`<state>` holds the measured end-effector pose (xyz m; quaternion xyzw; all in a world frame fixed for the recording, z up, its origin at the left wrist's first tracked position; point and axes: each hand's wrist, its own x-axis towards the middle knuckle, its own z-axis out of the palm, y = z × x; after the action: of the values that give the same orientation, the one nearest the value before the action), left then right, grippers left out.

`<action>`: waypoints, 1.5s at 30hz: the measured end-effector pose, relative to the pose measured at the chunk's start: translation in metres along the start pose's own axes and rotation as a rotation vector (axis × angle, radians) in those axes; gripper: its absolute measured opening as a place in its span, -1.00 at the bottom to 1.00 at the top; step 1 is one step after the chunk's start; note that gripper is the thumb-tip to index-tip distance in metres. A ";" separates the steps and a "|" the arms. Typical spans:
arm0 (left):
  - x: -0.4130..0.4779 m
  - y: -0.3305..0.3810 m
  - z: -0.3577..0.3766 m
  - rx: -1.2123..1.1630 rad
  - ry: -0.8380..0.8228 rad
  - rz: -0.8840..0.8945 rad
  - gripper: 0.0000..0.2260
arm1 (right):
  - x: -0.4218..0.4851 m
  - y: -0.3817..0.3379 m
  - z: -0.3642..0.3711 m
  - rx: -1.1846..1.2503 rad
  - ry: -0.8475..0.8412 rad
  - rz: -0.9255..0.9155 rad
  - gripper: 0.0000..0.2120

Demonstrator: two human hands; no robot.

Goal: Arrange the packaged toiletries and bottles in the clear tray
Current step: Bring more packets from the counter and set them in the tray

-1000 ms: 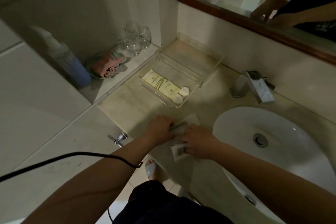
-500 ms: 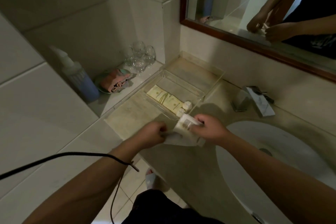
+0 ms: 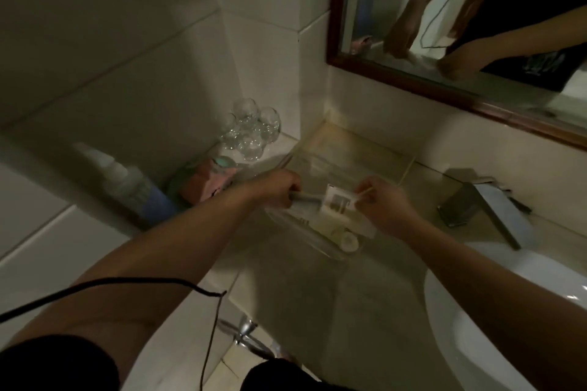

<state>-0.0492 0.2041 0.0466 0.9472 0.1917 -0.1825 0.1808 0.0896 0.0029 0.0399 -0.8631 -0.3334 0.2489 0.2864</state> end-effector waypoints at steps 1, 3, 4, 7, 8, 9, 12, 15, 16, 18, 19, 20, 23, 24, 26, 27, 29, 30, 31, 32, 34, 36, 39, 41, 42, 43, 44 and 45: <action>0.010 -0.004 -0.002 0.035 -0.024 0.015 -0.74 | 0.006 -0.001 0.002 0.005 -0.001 0.025 -0.84; 0.027 -0.013 -0.002 0.086 -0.062 0.032 -0.71 | 0.018 -0.002 0.006 0.045 0.011 0.079 -0.84; 0.033 -0.016 -0.002 0.107 -0.077 0.048 -0.70 | 0.022 -0.002 0.008 0.068 0.023 0.103 -0.83; 0.046 -0.023 0.003 0.158 -0.105 0.126 -0.68 | 0.033 -0.003 0.015 0.091 0.043 0.164 -0.81; 0.047 -0.024 0.005 0.172 -0.107 0.141 -0.69 | 0.035 -0.005 0.018 0.083 0.030 0.178 -0.81; 0.049 -0.026 0.008 0.193 -0.108 0.148 -0.70 | 0.038 -0.006 0.022 0.074 0.010 0.186 -0.82; 0.051 -0.029 0.019 0.304 -0.102 0.139 -0.73 | 0.043 -0.010 0.035 0.036 -0.067 0.175 -0.91; 0.048 -0.032 0.024 0.295 -0.014 0.147 -0.68 | 0.046 -0.017 0.046 -0.007 -0.141 0.136 -0.90; 0.045 -0.032 0.025 0.277 0.038 0.148 -0.68 | 0.047 -0.019 0.049 -0.027 -0.159 0.125 -0.89; 0.039 -0.029 0.028 0.243 0.141 0.122 -0.71 | 0.048 -0.022 0.054 -0.120 -0.193 0.080 -0.86; 0.037 -0.027 0.030 0.223 0.191 0.093 -0.74 | 0.049 -0.022 0.056 -0.179 -0.213 0.054 -0.86; 0.035 -0.026 0.033 0.205 0.239 0.062 -0.76 | 0.048 -0.022 0.057 -0.232 -0.232 0.032 -0.86; 0.032 -0.025 0.039 0.101 0.272 0.052 -0.83 | 0.046 -0.022 0.061 -0.390 -0.256 -0.020 -0.91; 0.031 -0.025 0.041 0.061 0.247 0.063 -0.83 | 0.044 -0.022 0.062 -0.441 -0.253 -0.038 -0.92; 0.031 -0.026 0.043 0.026 0.231 0.068 -0.82 | 0.043 -0.023 0.065 -0.501 -0.244 -0.068 -0.88; 0.033 -0.026 0.044 0.017 0.235 0.059 -0.81 | 0.043 -0.023 0.067 -0.508 -0.244 -0.072 -0.86; 0.034 -0.026 0.045 -0.002 0.237 0.033 -0.81 | 0.041 -0.023 0.070 -0.517 -0.250 -0.069 -0.85; 0.035 -0.026 0.046 -0.015 0.236 0.024 -0.81 | 0.040 -0.023 0.071 -0.530 -0.248 -0.073 -0.85; 0.036 -0.026 0.047 -0.027 0.235 0.018 -0.81 | 0.039 -0.022 0.071 -0.545 -0.242 -0.083 -0.84; 0.036 -0.025 0.048 -0.036 0.238 0.009 -0.82 | 0.039 -0.020 0.072 -0.560 -0.230 -0.096 -0.84; 0.036 -0.023 0.050 -0.059 0.254 -0.023 -0.81 | 0.036 -0.019 0.072 -0.576 -0.204 -0.127 -0.82; 0.035 -0.021 0.050 -0.083 0.278 -0.061 -0.81 | 0.034 -0.019 0.073 -0.578 -0.181 -0.168 -0.80; 0.036 -0.019 0.049 -0.027 0.246 -0.049 -0.89 | 0.030 -0.022 0.077 -0.535 -0.133 -0.240 -0.75; 0.036 -0.020 0.048 0.007 0.220 -0.033 -0.89 | 0.029 -0.025 0.082 -0.519 -0.164 -0.254 -0.69; 0.036 -0.020 0.048 0.018 0.214 -0.025 -0.88 | 0.028 -0.025 0.086 -0.529 -0.186 -0.254 -0.68; 0.036 -0.020 0.048 0.029 0.212 -0.017 -0.87 | 0.027 -0.025 0.090 -0.541 -0.199 -0.246 -0.67; 0.035 -0.020 0.048 0.037 0.213 -0.012 -0.86 | 0.027 -0.024 0.093 -0.546 -0.198 -0.227 -0.67; 0.033 -0.019 0.048 0.041 0.218 -0.010 -0.85 | 0.024 -0.023 0.095 -0.539 -0.188 -0.198 -0.67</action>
<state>-0.0421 0.2107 -0.0140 0.9641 0.2110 -0.0829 0.1384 0.0367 0.0660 -0.0179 -0.8444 -0.4952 0.2010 0.0376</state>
